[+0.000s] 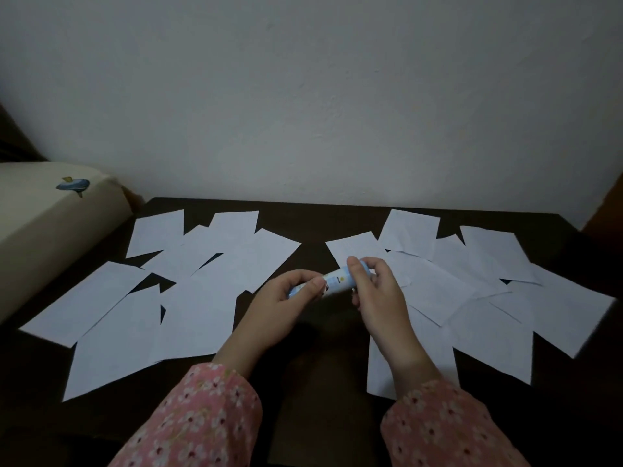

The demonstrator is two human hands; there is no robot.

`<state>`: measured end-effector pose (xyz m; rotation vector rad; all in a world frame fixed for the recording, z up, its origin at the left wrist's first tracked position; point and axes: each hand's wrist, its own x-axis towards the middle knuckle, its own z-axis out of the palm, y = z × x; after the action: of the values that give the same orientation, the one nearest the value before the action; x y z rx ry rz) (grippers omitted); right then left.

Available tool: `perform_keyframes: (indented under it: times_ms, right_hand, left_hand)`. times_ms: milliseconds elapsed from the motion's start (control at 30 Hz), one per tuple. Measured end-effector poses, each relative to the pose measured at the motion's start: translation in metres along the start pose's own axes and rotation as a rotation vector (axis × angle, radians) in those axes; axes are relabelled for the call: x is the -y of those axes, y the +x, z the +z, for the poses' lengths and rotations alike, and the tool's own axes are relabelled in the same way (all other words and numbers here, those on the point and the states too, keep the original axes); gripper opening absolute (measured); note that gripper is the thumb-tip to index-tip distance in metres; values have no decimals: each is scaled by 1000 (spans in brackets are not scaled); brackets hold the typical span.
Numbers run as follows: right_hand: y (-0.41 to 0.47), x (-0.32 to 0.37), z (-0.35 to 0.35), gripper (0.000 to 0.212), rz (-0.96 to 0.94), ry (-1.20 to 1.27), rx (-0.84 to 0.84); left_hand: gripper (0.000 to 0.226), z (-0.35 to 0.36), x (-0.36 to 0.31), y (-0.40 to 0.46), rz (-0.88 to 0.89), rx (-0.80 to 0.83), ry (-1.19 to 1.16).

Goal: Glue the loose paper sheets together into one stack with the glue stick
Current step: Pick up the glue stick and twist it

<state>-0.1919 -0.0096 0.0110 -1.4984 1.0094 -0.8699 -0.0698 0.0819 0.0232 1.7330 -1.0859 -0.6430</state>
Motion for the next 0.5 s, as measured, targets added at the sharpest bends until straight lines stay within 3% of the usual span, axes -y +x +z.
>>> perform_keyframes:
  times_ms: [267,500]
  right_hand:
    - [10,-1,0,33,45,45,27]
    - [12,4,-7,29,34,55,106]
  left_hand:
    - [21,0,10,14,-15,81,32]
    - [15,2,7,20,31,-13,20]
